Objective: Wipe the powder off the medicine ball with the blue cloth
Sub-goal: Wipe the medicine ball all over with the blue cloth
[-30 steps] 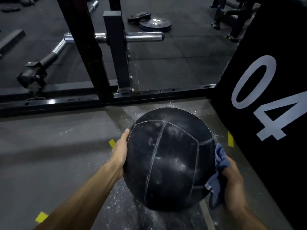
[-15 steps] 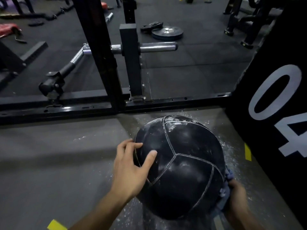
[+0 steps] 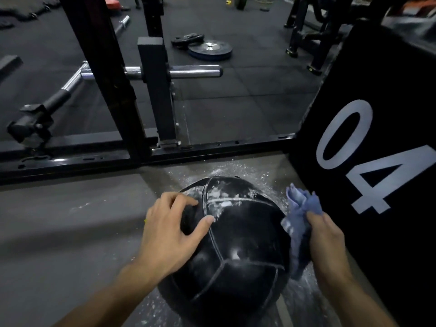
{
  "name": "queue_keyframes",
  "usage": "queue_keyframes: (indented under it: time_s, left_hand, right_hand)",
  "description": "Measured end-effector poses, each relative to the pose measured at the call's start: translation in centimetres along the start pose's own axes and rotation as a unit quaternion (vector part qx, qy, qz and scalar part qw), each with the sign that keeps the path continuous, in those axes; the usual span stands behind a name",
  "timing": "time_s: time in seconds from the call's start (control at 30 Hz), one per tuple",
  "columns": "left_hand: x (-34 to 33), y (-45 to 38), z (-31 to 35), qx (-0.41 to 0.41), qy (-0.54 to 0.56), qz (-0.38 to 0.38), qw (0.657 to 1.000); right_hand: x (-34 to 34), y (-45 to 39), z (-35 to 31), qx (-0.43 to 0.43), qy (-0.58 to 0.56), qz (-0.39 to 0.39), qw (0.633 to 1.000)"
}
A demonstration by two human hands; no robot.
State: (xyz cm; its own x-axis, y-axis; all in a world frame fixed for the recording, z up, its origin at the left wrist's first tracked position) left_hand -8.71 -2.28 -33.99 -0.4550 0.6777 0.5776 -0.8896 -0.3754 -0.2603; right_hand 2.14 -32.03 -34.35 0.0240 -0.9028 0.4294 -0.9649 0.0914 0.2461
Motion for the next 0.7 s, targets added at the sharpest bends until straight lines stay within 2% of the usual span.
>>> queue_keyframes:
  time_s: [0.07, 0.2, 0.37, 0.47, 0.63, 0.7]
  left_hand:
    - [-0.3, 0.2, 0.5, -0.026, -0.002, -0.020, 0.999]
    - [-2.2, 0.7, 0.3, 0.000, 0.036, -0.074, 0.997]
    - [-3.3, 1.2, 1.4, -0.012, 0.020, -0.065, 0.998]
    - [-3.5, 1.2, 1.4, -0.002, 0.009, -0.067, 0.998]
    - [-3.7, 0.4, 1.3, 0.016, -0.002, -0.069, 0.997]
    - [-4.0, 0.2, 1.5, 0.013, 0.008, -0.073, 0.997]
  right_hand:
    - [-0.6, 0.2, -1.2, 0.039, 0.034, -0.008, 0.999]
    - [-1.7, -0.5, 0.0, 0.115, 0.139, 0.003, 0.984]
    - [-1.4, -0.6, 1.5, 0.099, 0.114, -0.045, 0.987]
    - [-1.3, 0.4, 1.0, 0.145, 0.133, -0.050, 0.979]
    - [-3.0, 7.6, -0.2, 0.304, 0.274, -0.013, 0.912]
    - [-4.9, 11.1, -0.9, 0.434, 0.332, 0.027, 0.837]
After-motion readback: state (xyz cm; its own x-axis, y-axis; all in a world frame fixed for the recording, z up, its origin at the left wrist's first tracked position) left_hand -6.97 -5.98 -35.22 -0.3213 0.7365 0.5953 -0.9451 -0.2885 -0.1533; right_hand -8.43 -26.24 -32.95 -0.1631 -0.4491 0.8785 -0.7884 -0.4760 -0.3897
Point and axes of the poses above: each hand's wrist, its own y-axis away from the middle knuckle, its own x-axis out of the back of the hand, z = x × y, the point moved 5 cm from there along -y, towards the middle knuckle, and after that the axes turned 15 degrees about y, right-handed, at the moved point
